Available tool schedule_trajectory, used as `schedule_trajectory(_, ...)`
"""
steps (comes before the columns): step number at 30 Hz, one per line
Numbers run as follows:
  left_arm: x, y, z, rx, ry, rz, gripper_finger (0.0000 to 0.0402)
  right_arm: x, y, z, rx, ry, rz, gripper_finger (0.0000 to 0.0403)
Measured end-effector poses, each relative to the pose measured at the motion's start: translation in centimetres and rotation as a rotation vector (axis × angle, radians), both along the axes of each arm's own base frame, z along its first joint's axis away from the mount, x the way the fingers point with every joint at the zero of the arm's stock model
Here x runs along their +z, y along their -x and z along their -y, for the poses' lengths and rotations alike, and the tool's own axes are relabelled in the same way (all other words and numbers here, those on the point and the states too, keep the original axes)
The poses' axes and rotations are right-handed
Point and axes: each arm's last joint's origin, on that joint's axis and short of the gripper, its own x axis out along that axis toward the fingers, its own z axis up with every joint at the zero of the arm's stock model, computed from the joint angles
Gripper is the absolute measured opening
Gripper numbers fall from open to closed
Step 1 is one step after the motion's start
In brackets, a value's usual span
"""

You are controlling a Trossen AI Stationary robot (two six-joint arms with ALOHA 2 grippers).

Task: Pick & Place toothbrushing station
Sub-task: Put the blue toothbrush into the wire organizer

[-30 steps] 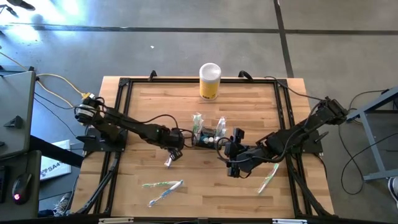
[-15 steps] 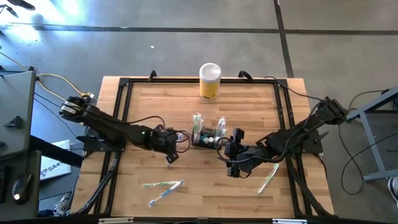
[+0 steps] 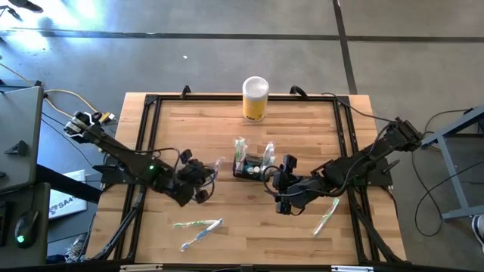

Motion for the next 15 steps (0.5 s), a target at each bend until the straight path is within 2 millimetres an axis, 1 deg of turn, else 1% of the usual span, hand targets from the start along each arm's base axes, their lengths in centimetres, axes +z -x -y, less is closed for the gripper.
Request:
schedule_trajectory(4, 2.1, 0.3, 1.5, -0.011, -0.132, 0.09, 0.0, 0.0, -0.2, 0.4, -0.014, 0.001, -0.001, 0.024)
schedule_trajectory(8, 3.4, 0.2, 2.7, -0.036, -0.246, 0.18, 0.0, 0.0, -0.3, 0.6, -0.022, 0.001, -0.001, 0.024)
schedule_trajectory(11, 4.2, -0.2, 3.0, -0.046, -0.292, 0.227, 0.0, 0.0, -0.3, 0.6, -0.022, 0.001, -0.001, 0.024)
schedule_trajectory(15, 4.4, -1.6, 2.7, -0.048, -0.35, 0.263, 0.0, 0.0, -0.3, 0.6, -0.022, 0.0, -0.001, 0.024)
